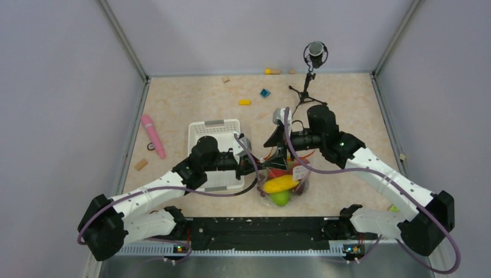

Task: Place the food in the zip-top bag and seal the zipper

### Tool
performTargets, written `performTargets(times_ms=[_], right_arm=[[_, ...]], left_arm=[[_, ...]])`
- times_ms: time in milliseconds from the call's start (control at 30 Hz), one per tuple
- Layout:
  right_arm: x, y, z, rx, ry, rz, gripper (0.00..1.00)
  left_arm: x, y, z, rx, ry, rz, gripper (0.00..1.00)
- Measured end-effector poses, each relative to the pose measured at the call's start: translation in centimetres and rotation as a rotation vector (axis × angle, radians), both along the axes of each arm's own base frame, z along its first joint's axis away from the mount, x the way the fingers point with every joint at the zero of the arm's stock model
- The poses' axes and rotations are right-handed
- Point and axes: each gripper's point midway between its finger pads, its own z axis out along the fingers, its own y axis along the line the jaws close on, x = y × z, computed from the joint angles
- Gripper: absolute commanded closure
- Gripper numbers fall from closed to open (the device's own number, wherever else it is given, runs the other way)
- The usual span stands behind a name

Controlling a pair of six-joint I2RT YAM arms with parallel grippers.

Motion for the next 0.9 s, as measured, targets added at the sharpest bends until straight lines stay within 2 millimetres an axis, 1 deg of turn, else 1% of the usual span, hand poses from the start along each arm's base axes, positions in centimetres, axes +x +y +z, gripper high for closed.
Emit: performTargets(times_ms=[133,267,433,600,667,700,733,900], right_arm=[[0.3,0.8,-1.3,-0.031,0.031,0.019,0.31],[0.5,1.5,-1.8,-0.049,0.042,0.037,0.39],[-0.1,1.9,-2.1,-0.061,0.044,0.062,0.55],[-0.7,2.1,-2.2,-0.073,0.048,0.086,0.76],[-0.8,2.2,-2.2,-0.077,0.048,0.093,0.88],[-0.8,2.2,-2.3,-0.081,0.045,0.094,0.96],[-0.8,2.2,-2.3,-0.084,0.044,0.095,1.00],[-0.7,2.1,-2.4,-0.095,0.042,0.087,1.00]], left_arm=[[0.0,0.0,-0.1,0.005,-0.011,-0.001,1.00],[0.1,0.1,-0.3,0.011,-0.011,0.001,1.00],[0.1,0.1,-0.5,0.019,-0.011,0.003,1.00],[0.5,0.3,-0.8,0.034,-0.008,0.024,1.00],[0.7,0.4,-1.0,0.039,-0.006,0.034,1.00],[0.7,0.5,-1.0,0.041,-0.004,0.035,1.00],[0.6,0.5,-1.2,0.046,-0.001,0.035,1.00],[0.7,0.5,-1.2,0.046,-0.002,0.039,1.00]])
